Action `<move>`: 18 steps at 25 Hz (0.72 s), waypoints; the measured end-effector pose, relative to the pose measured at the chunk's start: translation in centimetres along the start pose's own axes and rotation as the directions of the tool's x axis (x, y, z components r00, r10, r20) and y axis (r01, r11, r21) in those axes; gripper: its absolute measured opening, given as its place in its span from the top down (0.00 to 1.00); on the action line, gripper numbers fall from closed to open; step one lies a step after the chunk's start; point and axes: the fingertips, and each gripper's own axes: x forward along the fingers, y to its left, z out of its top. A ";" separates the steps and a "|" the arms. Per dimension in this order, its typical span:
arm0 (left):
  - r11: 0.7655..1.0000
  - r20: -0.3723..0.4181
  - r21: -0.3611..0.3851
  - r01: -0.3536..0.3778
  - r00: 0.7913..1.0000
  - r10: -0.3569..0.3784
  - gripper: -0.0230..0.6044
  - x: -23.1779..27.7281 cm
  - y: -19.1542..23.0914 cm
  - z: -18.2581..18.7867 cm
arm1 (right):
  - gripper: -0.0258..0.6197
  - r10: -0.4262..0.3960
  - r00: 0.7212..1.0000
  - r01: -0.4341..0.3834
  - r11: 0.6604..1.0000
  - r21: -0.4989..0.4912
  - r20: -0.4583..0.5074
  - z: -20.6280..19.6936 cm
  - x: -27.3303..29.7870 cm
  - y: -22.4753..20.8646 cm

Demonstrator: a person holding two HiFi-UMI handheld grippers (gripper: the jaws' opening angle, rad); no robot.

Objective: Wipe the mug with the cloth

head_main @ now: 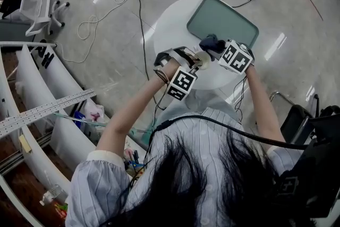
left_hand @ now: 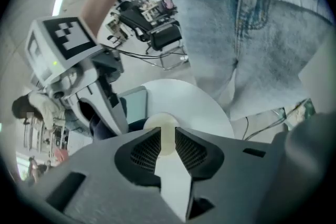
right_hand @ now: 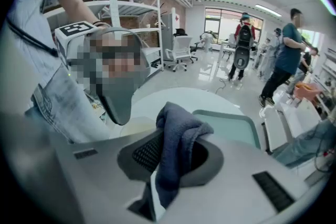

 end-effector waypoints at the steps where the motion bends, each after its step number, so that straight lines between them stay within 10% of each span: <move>1: 0.998 0.011 -0.060 -0.033 0.999 0.034 0.84 -0.6 0.5 0.0 | 0.84 -0.026 1.000 0.025 0.999 0.047 0.016 0.0 -0.2 0.0; 9: 0.879 0.033 -0.438 -0.189 0.974 0.226 0.84 -4.7 2.5 -0.6 | 0.84 -0.217 0.964 0.157 0.931 0.329 0.154 2.0 -3.7 0.1; 18: 0.594 -0.013 -0.768 -0.238 0.934 0.358 0.84 -7.9 0.9 -3.6 | 0.84 -0.352 0.909 0.190 0.826 0.531 0.223 3.5 -6.6 1.7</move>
